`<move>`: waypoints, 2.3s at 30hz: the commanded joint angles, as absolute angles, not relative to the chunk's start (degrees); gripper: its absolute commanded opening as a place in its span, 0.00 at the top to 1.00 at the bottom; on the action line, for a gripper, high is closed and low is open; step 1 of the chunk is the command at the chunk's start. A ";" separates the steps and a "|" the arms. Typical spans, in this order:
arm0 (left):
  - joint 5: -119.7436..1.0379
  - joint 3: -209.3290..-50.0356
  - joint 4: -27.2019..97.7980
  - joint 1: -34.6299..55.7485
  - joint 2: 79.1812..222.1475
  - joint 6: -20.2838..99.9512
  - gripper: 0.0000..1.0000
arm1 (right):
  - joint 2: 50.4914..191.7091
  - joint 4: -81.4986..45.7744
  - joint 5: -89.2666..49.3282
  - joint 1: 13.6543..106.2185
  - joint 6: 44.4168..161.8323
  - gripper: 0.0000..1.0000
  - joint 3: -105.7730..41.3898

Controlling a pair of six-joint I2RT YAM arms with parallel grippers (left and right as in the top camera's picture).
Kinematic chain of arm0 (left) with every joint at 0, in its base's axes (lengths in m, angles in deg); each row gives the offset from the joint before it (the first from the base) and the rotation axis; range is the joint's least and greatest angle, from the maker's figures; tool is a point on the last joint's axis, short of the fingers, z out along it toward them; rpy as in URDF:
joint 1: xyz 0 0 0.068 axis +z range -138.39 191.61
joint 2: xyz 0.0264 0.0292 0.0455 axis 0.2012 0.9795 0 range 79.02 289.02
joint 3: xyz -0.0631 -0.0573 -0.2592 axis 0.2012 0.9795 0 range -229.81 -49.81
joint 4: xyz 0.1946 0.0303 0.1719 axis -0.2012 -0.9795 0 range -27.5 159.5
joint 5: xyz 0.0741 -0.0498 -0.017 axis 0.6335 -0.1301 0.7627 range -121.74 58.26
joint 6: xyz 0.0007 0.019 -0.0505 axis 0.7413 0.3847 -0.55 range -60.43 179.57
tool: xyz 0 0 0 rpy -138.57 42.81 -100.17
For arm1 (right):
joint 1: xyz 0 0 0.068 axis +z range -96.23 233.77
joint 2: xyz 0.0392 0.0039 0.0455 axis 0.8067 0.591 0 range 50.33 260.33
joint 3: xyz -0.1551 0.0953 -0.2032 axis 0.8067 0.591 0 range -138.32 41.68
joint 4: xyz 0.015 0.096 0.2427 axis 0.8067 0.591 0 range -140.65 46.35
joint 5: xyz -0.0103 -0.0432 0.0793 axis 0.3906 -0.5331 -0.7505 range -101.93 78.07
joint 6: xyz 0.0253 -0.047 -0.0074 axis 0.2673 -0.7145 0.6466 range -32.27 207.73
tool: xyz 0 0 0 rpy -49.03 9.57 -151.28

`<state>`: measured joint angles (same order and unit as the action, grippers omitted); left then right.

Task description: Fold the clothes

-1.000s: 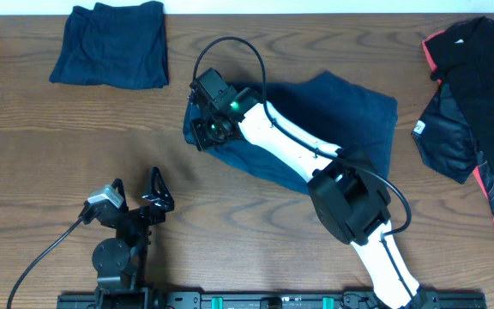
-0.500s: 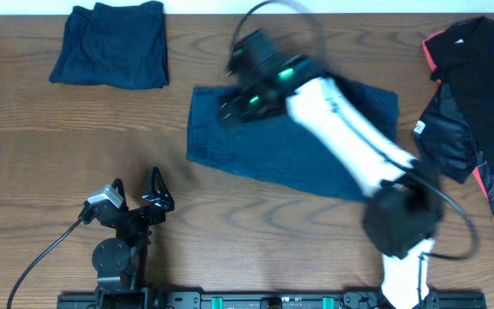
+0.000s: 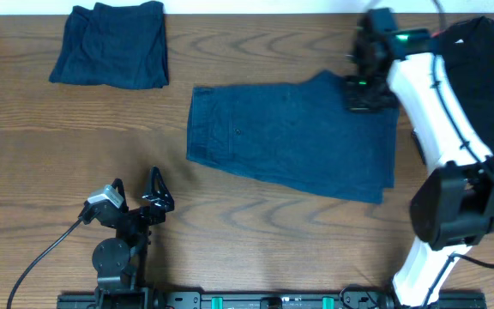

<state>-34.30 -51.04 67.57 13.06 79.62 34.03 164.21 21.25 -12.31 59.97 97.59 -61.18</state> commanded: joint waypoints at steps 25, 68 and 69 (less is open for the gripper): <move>-33.17 -50.04 65.49 13.30 79.29 33.97 0.02 | 165.83 -1.39 -22.62 35.84 90.43 0.99 -38.98; -33.15 -50.04 65.49 13.30 79.31 33.97 0.02 | 173.24 -3.43 10.69 34.59 98.08 0.99 -38.98; -33.15 -50.04 65.49 13.30 79.31 33.97 0.02 | 173.22 -3.25 12.13 34.40 98.49 0.99 -39.04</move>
